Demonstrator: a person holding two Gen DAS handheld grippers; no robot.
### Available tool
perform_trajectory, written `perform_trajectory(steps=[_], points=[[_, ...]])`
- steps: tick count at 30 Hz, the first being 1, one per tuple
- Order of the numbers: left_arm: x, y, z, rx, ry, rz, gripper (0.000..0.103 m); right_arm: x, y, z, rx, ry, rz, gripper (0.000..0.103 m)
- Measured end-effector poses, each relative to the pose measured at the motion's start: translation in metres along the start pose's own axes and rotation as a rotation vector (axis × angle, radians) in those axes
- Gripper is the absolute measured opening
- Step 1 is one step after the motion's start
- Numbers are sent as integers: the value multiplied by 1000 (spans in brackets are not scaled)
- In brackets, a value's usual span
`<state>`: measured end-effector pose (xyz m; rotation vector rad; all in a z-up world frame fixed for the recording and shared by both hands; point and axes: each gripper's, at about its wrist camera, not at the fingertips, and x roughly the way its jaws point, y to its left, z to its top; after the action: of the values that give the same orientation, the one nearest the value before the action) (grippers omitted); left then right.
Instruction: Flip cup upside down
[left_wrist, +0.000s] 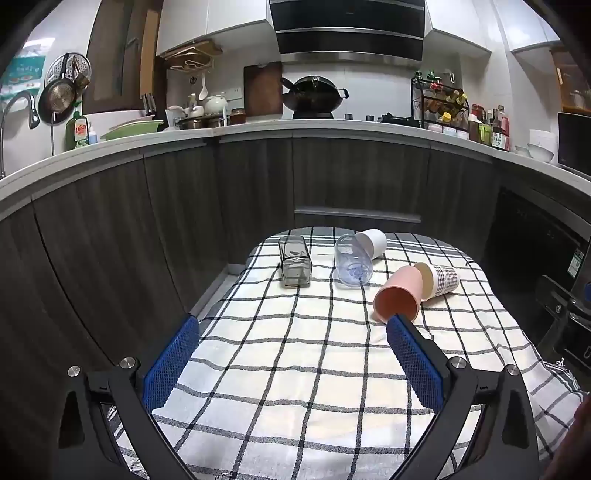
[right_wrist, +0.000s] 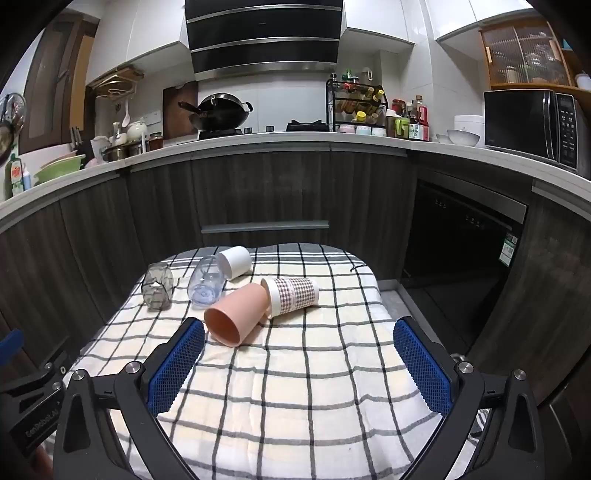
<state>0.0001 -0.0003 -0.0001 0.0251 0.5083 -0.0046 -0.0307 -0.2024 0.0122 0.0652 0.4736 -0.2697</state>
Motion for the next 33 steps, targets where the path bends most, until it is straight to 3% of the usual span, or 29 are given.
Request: perform_trajectory(steps=[33], points=[[-2, 3, -1, -8, -5, -4, 103, 1, 6, -4, -8, 9, 13, 102]])
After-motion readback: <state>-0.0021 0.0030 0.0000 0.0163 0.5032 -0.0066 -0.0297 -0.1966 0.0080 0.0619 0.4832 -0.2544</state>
